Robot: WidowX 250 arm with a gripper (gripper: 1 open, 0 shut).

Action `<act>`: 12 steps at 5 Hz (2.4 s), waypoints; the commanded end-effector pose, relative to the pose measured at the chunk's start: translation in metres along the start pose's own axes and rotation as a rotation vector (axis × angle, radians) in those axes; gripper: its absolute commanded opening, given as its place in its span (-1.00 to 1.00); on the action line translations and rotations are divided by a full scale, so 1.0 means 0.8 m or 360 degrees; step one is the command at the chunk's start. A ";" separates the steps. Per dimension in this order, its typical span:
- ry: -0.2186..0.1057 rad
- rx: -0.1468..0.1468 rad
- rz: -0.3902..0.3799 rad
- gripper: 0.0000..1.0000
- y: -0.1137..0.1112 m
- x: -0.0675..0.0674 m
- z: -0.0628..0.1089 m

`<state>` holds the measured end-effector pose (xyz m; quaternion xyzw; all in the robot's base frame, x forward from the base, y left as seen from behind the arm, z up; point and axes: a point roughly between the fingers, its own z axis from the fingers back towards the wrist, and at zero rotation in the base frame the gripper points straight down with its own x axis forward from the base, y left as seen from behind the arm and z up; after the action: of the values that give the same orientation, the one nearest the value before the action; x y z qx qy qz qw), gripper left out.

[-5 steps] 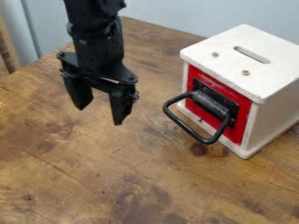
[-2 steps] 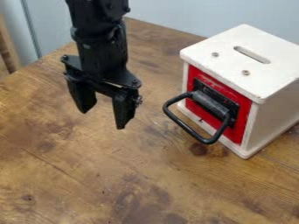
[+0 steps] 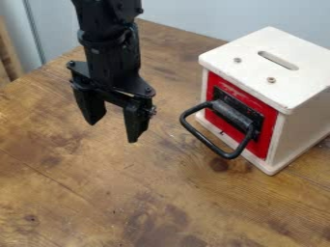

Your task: Close the drawer

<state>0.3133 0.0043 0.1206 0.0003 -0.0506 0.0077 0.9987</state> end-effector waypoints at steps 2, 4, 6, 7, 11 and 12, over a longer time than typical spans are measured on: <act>-0.0091 -0.0003 -0.0008 1.00 0.030 0.017 0.023; -0.0083 -0.0011 -0.0094 1.00 0.031 0.017 0.052; -0.0116 -0.0021 -0.0208 1.00 0.019 0.009 0.074; -0.0125 -0.0022 -0.0236 1.00 0.014 0.005 0.079; -0.0100 -0.0031 -0.0306 1.00 0.002 -0.005 0.075; -0.0105 -0.0026 -0.0317 1.00 0.000 -0.007 0.076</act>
<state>0.3029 0.0104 0.1632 -0.0042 -0.0539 -0.0832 0.9951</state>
